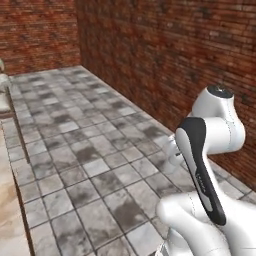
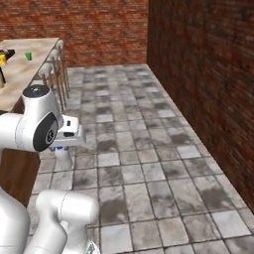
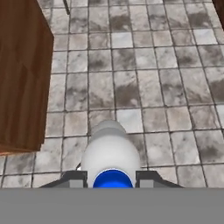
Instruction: Place the drinks on the dining counter in a tight cluster.
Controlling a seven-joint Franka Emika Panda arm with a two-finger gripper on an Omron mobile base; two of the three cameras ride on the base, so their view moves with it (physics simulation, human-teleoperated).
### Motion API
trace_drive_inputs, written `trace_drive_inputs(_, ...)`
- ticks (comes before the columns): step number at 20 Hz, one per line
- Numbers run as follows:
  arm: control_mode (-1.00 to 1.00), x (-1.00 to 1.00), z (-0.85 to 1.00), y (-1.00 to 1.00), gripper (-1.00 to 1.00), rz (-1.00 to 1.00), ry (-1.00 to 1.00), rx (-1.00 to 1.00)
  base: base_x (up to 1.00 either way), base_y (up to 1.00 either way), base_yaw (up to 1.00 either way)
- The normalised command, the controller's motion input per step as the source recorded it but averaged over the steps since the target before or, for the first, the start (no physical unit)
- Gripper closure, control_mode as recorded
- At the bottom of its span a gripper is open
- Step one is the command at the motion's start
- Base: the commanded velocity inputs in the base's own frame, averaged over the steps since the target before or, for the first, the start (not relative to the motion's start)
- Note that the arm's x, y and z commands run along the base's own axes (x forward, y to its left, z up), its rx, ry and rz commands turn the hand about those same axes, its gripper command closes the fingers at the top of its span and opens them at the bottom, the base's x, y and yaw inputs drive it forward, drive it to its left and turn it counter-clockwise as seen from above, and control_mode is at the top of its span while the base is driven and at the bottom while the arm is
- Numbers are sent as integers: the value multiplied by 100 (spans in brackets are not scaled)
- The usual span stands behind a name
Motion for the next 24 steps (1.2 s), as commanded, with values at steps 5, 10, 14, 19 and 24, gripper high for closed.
trace_drive_inputs(5, 100, 0, 0, 0, 100, 0, 0, 0, 80, -70, 22)
trace_drive_inputs(10, 100, 0, 0, 0, 100, 0, 0, 0, 100, -48, 41)
trace_drive_inputs(14, 100, 0, 0, 0, 100, 0, 0, 0, 100, -42, 50)
trace_drive_inputs(19, 100, 0, 0, 0, 100, 0, 0, 0, 100, -39, 50)
trace_drive_inputs(24, 100, 0, 0, 0, 100, 0, 0, 0, 100, -32, 50)
